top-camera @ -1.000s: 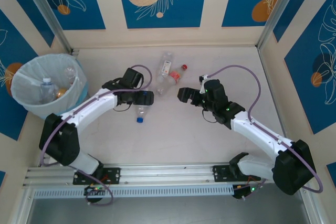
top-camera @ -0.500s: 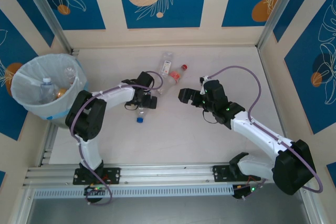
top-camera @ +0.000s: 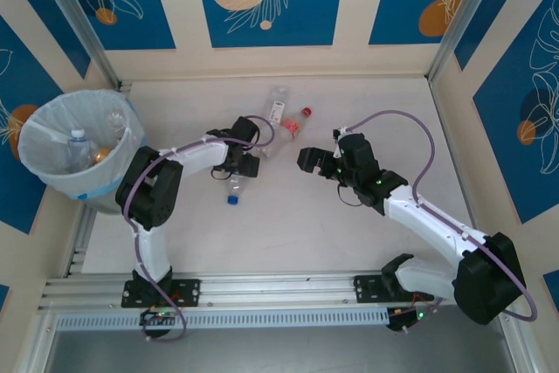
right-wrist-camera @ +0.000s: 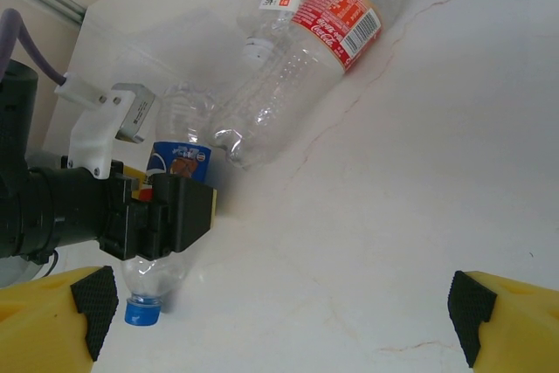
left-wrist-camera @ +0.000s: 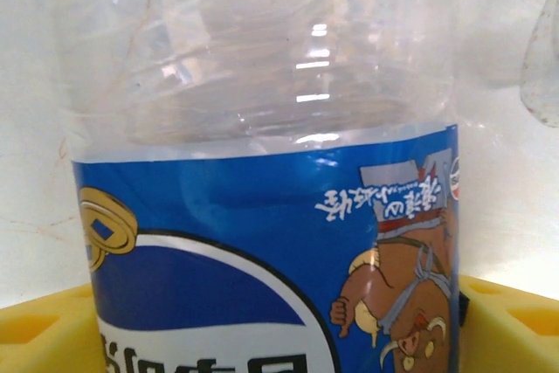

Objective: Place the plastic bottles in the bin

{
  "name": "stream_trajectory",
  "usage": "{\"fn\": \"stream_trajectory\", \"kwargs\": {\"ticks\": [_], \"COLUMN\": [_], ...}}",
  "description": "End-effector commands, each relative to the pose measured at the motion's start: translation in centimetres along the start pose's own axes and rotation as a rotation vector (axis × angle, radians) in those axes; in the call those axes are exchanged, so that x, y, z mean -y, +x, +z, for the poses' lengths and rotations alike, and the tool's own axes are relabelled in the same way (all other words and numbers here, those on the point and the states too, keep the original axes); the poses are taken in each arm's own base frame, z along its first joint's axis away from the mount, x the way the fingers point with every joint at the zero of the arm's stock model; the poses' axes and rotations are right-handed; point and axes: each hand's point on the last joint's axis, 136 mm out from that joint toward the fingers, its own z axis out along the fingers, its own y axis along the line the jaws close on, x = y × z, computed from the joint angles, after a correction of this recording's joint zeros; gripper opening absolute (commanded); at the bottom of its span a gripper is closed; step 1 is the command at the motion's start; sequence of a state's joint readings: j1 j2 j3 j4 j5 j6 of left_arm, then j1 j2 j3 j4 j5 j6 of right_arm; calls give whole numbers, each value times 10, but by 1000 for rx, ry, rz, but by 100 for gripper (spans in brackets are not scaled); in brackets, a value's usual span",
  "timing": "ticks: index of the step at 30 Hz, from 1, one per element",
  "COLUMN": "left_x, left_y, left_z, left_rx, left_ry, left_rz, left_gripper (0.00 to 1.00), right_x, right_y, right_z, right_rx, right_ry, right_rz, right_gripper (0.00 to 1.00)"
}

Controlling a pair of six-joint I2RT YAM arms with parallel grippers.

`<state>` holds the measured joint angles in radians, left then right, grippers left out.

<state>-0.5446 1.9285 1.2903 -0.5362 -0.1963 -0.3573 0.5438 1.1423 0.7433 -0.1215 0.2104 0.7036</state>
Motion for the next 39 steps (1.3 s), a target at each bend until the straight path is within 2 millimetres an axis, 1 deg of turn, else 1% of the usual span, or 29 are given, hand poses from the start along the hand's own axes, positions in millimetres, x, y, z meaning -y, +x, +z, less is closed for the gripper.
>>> {"fn": "stream_trajectory", "kwargs": {"ticks": [1, 5, 10, 15, 18, 25, 30, 36, 39], "left_x": [1, -3, -4, -5, -5, -5, -7, -10, -12], "left_y": [-4, -3, -3, -6, -7, -13, -19, -27, -31], "left_z": [1, 0, -6, -16, -22, -40, -63, -98, -116], "left_rx": [-3, -2, 13, 34, 39, 69, 108, 180, 219], "left_ry": [-19, -37, -34, -28, -20, -4, 7, 29, 42], "left_rz": [14, 19, 23, 25, 31, 29, 29, 15, 16], "left_gripper": [79, 75, 67, 66, 61, 58, 58, 58, 57], "right_x": [5, 5, 5, 5, 5, 4, -3, -25, -41], "right_y": [0, 0, 1, 1, 1, 3, 4, -1, 0], "right_z": [-2, -2, -2, -1, 0, 2, 5, 2, 2], "right_rx": [11, 6, 5, 1, 0, -13, -35, -16, -21], "right_ry": [24, 27, 27, 25, 23, 17, -6, -103, -170], "right_rz": [15, 15, 16, 19, 20, 26, 16, -42, -91], "right_gripper": [100, 100, 100, 100, 100, 100, 100, 100, 100]}}
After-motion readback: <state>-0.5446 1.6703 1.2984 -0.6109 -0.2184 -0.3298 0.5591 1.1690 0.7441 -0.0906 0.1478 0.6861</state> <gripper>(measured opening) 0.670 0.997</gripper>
